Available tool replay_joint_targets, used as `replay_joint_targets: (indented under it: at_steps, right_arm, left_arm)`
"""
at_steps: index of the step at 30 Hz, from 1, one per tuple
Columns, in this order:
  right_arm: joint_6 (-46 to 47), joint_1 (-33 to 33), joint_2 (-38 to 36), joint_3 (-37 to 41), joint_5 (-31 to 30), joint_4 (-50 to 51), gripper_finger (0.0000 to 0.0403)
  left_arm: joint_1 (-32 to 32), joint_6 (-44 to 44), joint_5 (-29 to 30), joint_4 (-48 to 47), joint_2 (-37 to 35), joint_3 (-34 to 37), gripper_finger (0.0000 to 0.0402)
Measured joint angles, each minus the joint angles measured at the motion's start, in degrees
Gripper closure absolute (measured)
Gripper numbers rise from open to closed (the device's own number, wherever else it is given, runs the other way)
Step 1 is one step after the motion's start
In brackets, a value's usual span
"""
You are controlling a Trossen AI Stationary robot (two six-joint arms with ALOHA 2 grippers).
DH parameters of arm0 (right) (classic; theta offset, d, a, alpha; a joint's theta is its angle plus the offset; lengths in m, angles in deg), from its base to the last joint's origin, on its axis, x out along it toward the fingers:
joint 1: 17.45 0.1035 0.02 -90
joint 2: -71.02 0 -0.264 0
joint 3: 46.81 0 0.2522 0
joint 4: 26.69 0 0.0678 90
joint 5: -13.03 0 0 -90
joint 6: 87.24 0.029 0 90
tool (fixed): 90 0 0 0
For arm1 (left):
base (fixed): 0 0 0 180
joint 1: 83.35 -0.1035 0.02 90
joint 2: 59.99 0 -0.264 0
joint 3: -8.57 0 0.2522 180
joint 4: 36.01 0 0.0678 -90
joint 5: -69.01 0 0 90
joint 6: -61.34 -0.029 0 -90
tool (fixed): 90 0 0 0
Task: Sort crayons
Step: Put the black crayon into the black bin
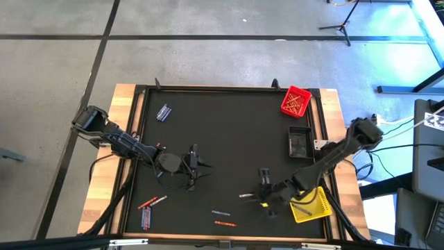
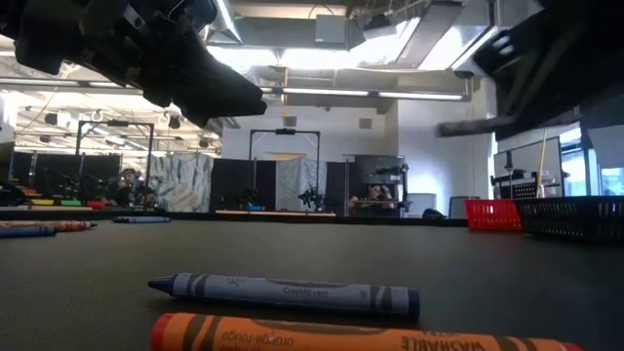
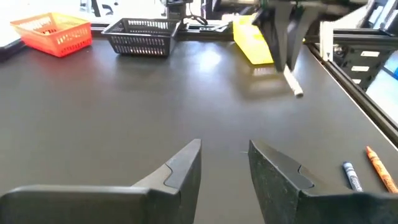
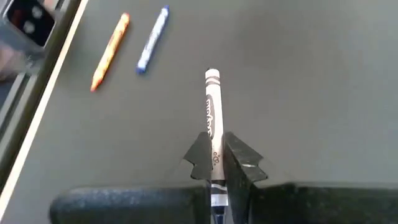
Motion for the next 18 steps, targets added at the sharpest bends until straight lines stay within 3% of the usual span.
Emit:
replay_joint_targets:
  at_steps: [11, 18]
  right_arm:
    - [11.50, 6.81, -13.10, 0.02, -0.17, 16.46, 0.0386]
    - [25.02, 14.07, -19.36, 0.02, -1.68, 26.08, 0.0385]
  left_arm:
    - [-0.02, 0.03, 1.11, -0.04, 0.00, 0.00, 0.0276]
    - [-0.02, 0.00, 2.07, -0.13, 0.00, 0.00, 0.0276]
